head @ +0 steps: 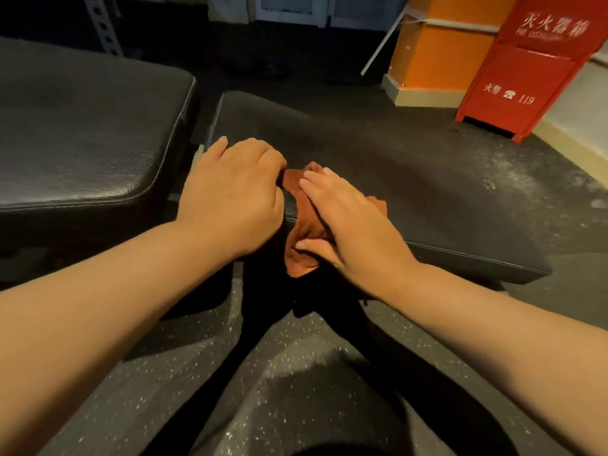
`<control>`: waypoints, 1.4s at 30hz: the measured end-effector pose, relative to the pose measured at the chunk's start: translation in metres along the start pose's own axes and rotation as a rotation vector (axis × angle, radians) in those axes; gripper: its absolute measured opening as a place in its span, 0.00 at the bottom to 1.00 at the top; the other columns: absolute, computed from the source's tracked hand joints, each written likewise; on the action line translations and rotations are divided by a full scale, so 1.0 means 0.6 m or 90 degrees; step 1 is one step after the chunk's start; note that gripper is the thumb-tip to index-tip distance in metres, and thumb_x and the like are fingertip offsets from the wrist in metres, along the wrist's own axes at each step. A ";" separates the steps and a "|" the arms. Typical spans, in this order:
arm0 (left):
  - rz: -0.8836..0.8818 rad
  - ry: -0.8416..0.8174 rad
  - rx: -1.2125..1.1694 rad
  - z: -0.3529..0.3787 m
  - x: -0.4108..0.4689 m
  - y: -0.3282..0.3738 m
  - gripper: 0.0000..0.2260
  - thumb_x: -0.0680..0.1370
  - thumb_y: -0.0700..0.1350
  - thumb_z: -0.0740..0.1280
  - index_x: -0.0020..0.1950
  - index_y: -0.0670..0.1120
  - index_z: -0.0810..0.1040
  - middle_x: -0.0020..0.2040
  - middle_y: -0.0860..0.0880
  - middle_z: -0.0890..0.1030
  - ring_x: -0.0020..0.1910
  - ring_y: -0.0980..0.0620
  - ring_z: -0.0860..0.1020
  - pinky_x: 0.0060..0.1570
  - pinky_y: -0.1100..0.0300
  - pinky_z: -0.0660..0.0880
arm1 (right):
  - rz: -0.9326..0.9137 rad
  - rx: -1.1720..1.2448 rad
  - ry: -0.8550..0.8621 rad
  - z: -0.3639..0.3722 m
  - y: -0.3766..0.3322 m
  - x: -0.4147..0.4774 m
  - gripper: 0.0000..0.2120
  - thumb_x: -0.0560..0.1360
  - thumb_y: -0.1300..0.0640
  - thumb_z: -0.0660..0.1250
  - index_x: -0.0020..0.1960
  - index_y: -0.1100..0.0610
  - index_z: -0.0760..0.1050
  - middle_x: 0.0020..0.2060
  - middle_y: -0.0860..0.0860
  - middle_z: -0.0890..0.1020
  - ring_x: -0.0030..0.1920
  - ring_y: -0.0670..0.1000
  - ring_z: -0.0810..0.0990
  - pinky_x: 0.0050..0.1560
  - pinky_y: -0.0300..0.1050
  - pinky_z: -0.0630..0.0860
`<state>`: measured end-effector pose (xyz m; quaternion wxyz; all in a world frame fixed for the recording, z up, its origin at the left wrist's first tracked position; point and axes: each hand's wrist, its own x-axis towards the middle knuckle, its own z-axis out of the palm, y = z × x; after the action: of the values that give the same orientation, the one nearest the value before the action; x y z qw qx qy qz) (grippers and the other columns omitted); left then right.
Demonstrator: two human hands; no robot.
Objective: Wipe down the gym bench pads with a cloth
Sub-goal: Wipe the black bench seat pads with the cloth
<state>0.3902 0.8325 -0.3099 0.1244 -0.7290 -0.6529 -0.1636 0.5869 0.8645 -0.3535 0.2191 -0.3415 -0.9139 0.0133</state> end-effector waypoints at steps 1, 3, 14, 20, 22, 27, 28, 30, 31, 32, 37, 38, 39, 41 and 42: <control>0.002 0.002 0.003 -0.001 -0.001 -0.001 0.19 0.76 0.47 0.56 0.64 0.48 0.77 0.64 0.48 0.78 0.64 0.47 0.75 0.73 0.47 0.61 | 0.003 -0.003 0.001 -0.001 -0.004 0.002 0.37 0.77 0.42 0.69 0.79 0.58 0.61 0.78 0.54 0.64 0.80 0.53 0.57 0.78 0.48 0.57; 0.019 0.003 0.009 -0.004 -0.007 -0.004 0.22 0.76 0.49 0.53 0.65 0.47 0.77 0.66 0.48 0.78 0.66 0.47 0.74 0.72 0.47 0.63 | -0.016 0.004 -0.009 -0.007 0.011 -0.008 0.34 0.79 0.43 0.66 0.79 0.57 0.62 0.78 0.53 0.64 0.80 0.52 0.57 0.77 0.46 0.58; 0.051 0.030 0.052 0.012 -0.024 0.000 0.22 0.78 0.50 0.52 0.64 0.44 0.78 0.66 0.45 0.78 0.68 0.45 0.74 0.71 0.45 0.63 | -0.011 0.068 0.064 0.011 -0.006 -0.008 0.30 0.78 0.51 0.67 0.77 0.60 0.65 0.76 0.54 0.68 0.79 0.53 0.60 0.79 0.50 0.56; 0.079 0.022 0.071 0.007 -0.027 -0.004 0.23 0.77 0.51 0.51 0.64 0.44 0.77 0.66 0.45 0.78 0.68 0.45 0.74 0.71 0.44 0.64 | 0.000 0.069 0.058 0.004 0.059 -0.058 0.30 0.75 0.59 0.69 0.76 0.60 0.66 0.76 0.54 0.68 0.79 0.53 0.61 0.78 0.57 0.57; 0.062 0.032 0.068 0.010 -0.027 0.000 0.23 0.77 0.51 0.51 0.62 0.43 0.78 0.64 0.44 0.79 0.66 0.45 0.74 0.71 0.44 0.64 | 0.036 0.098 0.101 0.013 0.034 -0.047 0.29 0.76 0.55 0.72 0.74 0.60 0.69 0.74 0.54 0.70 0.78 0.53 0.63 0.79 0.57 0.56; 0.057 0.029 0.066 0.011 -0.027 0.007 0.22 0.77 0.50 0.52 0.60 0.41 0.78 0.63 0.43 0.78 0.66 0.43 0.74 0.71 0.42 0.63 | 0.017 0.083 0.079 0.014 0.004 -0.016 0.30 0.77 0.52 0.70 0.75 0.59 0.67 0.75 0.53 0.69 0.78 0.52 0.62 0.79 0.53 0.57; 0.067 0.028 0.066 0.009 -0.028 0.005 0.23 0.77 0.50 0.51 0.61 0.41 0.78 0.64 0.42 0.78 0.66 0.43 0.74 0.71 0.43 0.63 | -0.001 0.071 0.065 0.011 0.020 -0.026 0.30 0.76 0.55 0.69 0.76 0.59 0.67 0.75 0.53 0.69 0.78 0.52 0.62 0.79 0.53 0.58; 0.083 0.031 0.064 0.007 -0.031 0.000 0.22 0.77 0.50 0.52 0.62 0.41 0.78 0.64 0.42 0.78 0.67 0.42 0.74 0.71 0.42 0.64 | -0.008 0.042 0.058 0.006 0.058 -0.056 0.31 0.74 0.59 0.68 0.76 0.60 0.66 0.76 0.53 0.68 0.78 0.52 0.62 0.78 0.54 0.59; 0.085 0.032 0.063 0.007 -0.032 0.001 0.21 0.77 0.49 0.53 0.61 0.41 0.78 0.64 0.42 0.78 0.67 0.42 0.74 0.70 0.42 0.64 | 0.008 0.036 0.063 0.004 0.070 -0.070 0.32 0.74 0.59 0.69 0.76 0.60 0.66 0.76 0.53 0.68 0.78 0.52 0.62 0.78 0.55 0.59; 0.082 0.031 0.067 0.008 -0.031 0.002 0.21 0.77 0.49 0.54 0.61 0.41 0.78 0.64 0.42 0.78 0.67 0.42 0.74 0.70 0.42 0.64 | 0.026 0.038 0.074 0.003 0.073 -0.078 0.31 0.74 0.58 0.70 0.76 0.60 0.66 0.75 0.53 0.68 0.78 0.52 0.62 0.77 0.56 0.60; 0.048 0.015 0.084 0.009 -0.023 0.014 0.23 0.77 0.51 0.51 0.60 0.41 0.77 0.63 0.42 0.78 0.65 0.43 0.74 0.70 0.41 0.64 | 0.040 0.046 0.114 0.024 -0.009 -0.016 0.31 0.77 0.50 0.71 0.75 0.60 0.68 0.75 0.55 0.69 0.77 0.55 0.63 0.78 0.54 0.60; 0.048 0.016 0.085 0.010 -0.024 0.014 0.23 0.78 0.52 0.51 0.61 0.41 0.77 0.63 0.42 0.78 0.65 0.42 0.74 0.70 0.41 0.64 | 0.021 0.042 0.117 0.027 -0.024 -0.003 0.31 0.77 0.51 0.71 0.75 0.61 0.68 0.74 0.56 0.70 0.77 0.55 0.63 0.78 0.53 0.60; 0.052 0.014 0.089 0.010 -0.025 0.013 0.23 0.79 0.52 0.51 0.61 0.41 0.77 0.64 0.41 0.78 0.66 0.42 0.74 0.70 0.40 0.64 | 0.002 0.039 0.116 0.026 -0.030 0.005 0.30 0.76 0.52 0.71 0.75 0.61 0.68 0.74 0.56 0.70 0.77 0.55 0.64 0.78 0.53 0.60; 0.066 0.006 0.097 0.008 -0.027 0.014 0.23 0.79 0.52 0.50 0.62 0.41 0.77 0.64 0.41 0.78 0.66 0.41 0.74 0.70 0.40 0.63 | -0.025 0.033 0.090 0.018 -0.013 -0.007 0.31 0.75 0.56 0.68 0.76 0.61 0.66 0.74 0.57 0.69 0.77 0.56 0.64 0.77 0.54 0.61; 0.069 0.006 0.100 0.008 -0.028 0.014 0.22 0.79 0.51 0.51 0.62 0.41 0.77 0.64 0.41 0.77 0.66 0.41 0.73 0.70 0.40 0.63 | -0.030 0.028 0.069 0.014 0.008 -0.024 0.32 0.74 0.58 0.67 0.76 0.61 0.65 0.75 0.57 0.69 0.77 0.57 0.64 0.77 0.56 0.62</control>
<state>0.3973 0.8181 -0.3209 0.1931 -0.7505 -0.6226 -0.1084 0.5963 0.8604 -0.3674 0.2761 -0.3156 -0.9078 0.0093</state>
